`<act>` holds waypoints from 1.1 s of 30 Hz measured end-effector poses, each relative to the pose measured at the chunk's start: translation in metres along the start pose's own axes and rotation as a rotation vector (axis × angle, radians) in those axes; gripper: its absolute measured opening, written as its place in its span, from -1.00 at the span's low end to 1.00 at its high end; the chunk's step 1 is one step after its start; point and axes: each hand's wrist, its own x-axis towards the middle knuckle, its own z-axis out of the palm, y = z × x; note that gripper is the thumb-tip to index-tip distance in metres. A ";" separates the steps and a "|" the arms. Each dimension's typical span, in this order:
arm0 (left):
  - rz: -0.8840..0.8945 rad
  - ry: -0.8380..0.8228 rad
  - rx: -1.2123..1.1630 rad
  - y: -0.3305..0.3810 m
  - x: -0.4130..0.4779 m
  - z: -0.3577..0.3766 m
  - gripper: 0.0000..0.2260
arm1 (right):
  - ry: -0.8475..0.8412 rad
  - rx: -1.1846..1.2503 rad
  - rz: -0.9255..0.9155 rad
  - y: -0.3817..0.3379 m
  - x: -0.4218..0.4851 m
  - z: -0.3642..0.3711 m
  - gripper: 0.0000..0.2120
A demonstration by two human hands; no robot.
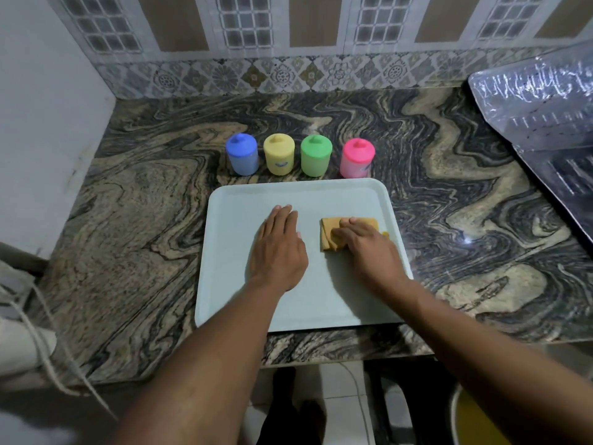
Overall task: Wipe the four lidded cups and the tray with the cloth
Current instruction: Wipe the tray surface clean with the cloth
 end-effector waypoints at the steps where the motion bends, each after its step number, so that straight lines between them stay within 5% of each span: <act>1: -0.006 0.002 0.002 0.000 0.000 0.000 -0.53 | 0.010 0.004 -0.032 -0.005 -0.017 -0.001 -0.60; 9: -0.028 -0.001 0.009 0.001 0.002 0.001 -0.53 | -0.135 0.078 -0.127 -0.029 -0.124 -0.023 -0.44; 12: -0.025 -0.005 0.018 0.002 0.001 0.002 -0.52 | -0.275 0.215 0.010 -0.026 -0.113 -0.049 -0.55; 15: -0.025 0.003 0.012 0.002 0.001 0.001 -0.51 | -0.159 0.320 0.133 -0.008 -0.073 -0.078 -0.60; 19: -0.028 0.020 0.005 0.002 0.000 0.000 -0.52 | 0.125 0.079 0.135 0.030 0.011 -0.091 -0.54; 24: -0.036 0.028 0.004 0.001 0.000 0.002 -0.52 | -0.138 -0.328 0.036 0.049 0.060 -0.064 -0.71; 27: -0.038 0.033 0.015 0.001 0.000 0.002 -0.52 | -0.150 -0.553 -0.026 0.049 0.045 -0.039 -0.72; 33: -0.046 0.024 0.024 0.003 0.001 0.000 -0.52 | -0.190 -0.634 -0.080 0.027 -0.027 -0.038 -0.66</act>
